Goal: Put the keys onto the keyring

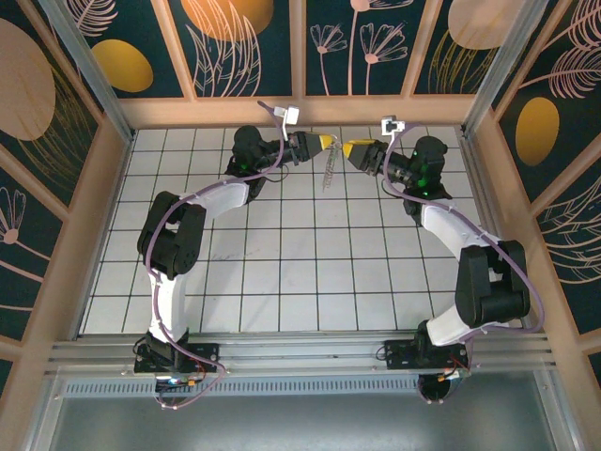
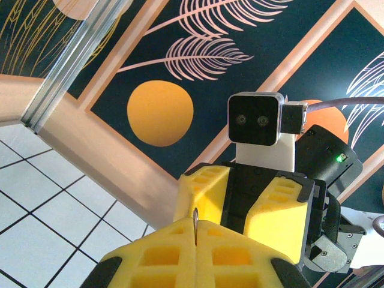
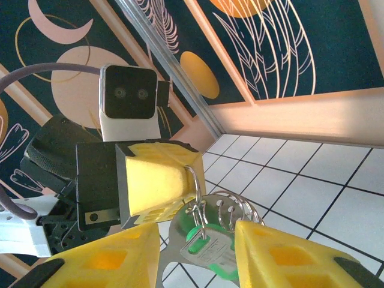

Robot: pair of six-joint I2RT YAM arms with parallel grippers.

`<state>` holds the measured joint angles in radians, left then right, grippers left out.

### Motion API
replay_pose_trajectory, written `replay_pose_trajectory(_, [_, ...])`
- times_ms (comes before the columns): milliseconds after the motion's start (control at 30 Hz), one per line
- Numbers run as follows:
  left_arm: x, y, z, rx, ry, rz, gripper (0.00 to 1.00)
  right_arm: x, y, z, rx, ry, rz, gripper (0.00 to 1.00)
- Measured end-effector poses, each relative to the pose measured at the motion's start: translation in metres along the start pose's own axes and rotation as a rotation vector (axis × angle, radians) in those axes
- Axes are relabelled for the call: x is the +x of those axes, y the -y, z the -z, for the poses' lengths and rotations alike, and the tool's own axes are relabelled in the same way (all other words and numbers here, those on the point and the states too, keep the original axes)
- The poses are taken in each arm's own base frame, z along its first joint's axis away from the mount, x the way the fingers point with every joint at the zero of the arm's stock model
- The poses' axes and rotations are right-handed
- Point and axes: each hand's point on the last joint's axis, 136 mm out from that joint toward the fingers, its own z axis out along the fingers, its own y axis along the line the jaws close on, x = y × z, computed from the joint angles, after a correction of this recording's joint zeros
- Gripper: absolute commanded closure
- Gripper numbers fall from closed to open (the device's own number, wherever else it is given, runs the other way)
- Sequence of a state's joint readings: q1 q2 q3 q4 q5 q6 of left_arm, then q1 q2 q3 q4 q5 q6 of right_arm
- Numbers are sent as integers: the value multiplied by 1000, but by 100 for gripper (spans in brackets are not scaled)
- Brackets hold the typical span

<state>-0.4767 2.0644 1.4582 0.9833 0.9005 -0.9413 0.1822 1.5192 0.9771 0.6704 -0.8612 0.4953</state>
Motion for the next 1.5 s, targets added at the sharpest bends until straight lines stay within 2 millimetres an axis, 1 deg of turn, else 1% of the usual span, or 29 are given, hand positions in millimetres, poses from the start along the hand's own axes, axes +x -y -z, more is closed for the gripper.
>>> replay_pose_trajectory(133, [0, 0, 0, 1, 0, 0, 100, 3, -4, -3, -13, -8, 0, 62])
replay_pose_trajectory(233, [1, 1, -1, 1, -1, 0, 100, 7, -9, -8, -27, -19, -2, 65])
replay_pose_trajectory(300, [1, 1, -1, 1, -1, 0, 100, 9, -11, -10, -34, -25, -3, 72])
replay_pose_trajectory(467, [1, 1, -1, 1, -1, 0, 100, 11, -12, -14, -39, -34, 8, 95])
replay_pose_trajectory(533, [1, 0, -1, 1, -1, 0, 100, 12, -11, -14, -36, -38, 4, 100])
replay_pose_trajectory(900, [-2, 3, 2, -26, 18, 3, 100, 17, -9, -16, -15, -50, -2, 100])
replay_pose_trajectory(1133, [-4, 5, 2, -80, 44, -23, 100, 18, -9, -20, 43, -37, -13, 100])
replay_pose_trajectory(1500, [-2, 2, -1, -138, 60, -47, 100, 20, -16, -31, 120, -11, -18, 100])
